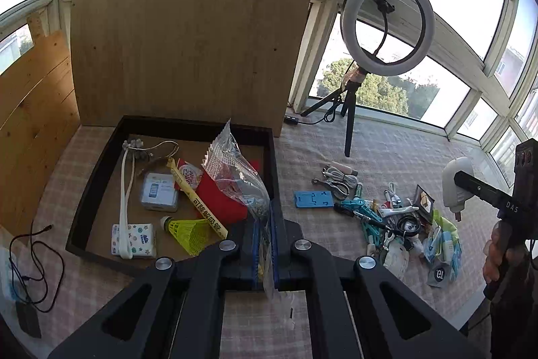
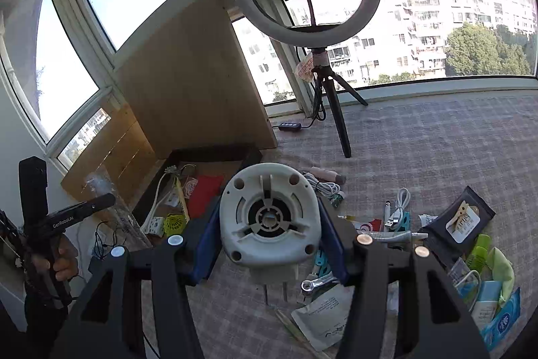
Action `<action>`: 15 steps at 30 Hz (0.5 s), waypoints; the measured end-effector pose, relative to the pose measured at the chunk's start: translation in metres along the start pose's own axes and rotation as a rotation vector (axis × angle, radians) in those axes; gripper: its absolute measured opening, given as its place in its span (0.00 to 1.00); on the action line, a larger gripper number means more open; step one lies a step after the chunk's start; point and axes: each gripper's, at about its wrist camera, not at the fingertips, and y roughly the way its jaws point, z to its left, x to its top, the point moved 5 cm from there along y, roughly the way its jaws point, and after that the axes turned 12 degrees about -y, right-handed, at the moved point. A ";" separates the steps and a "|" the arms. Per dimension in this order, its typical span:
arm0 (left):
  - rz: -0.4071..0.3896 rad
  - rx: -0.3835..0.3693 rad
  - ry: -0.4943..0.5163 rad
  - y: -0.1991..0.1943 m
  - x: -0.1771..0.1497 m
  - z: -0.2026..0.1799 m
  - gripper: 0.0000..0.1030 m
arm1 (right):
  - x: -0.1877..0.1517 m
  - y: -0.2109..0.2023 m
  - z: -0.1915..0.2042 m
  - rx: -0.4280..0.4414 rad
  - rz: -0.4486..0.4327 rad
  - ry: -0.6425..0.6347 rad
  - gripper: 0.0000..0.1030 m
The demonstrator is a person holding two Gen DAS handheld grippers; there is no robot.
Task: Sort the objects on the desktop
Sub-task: 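Carry the white device and clear bag into the tray and open both tools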
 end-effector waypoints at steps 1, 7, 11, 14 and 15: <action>-0.013 0.019 -0.007 -0.003 0.008 0.013 0.04 | 0.007 0.011 0.013 0.013 0.001 -0.010 0.52; -0.035 0.059 -0.019 0.004 0.047 0.064 0.04 | 0.038 0.093 0.077 0.075 0.049 -0.054 0.52; -0.025 0.058 -0.024 0.025 0.063 0.082 0.04 | 0.050 0.144 0.110 0.089 0.094 -0.079 0.52; -0.009 0.047 -0.030 0.040 0.072 0.092 0.04 | 0.058 0.176 0.127 0.089 0.122 -0.105 0.52; -0.004 0.043 -0.033 0.045 0.075 0.095 0.05 | 0.061 0.186 0.132 0.089 0.129 -0.108 0.52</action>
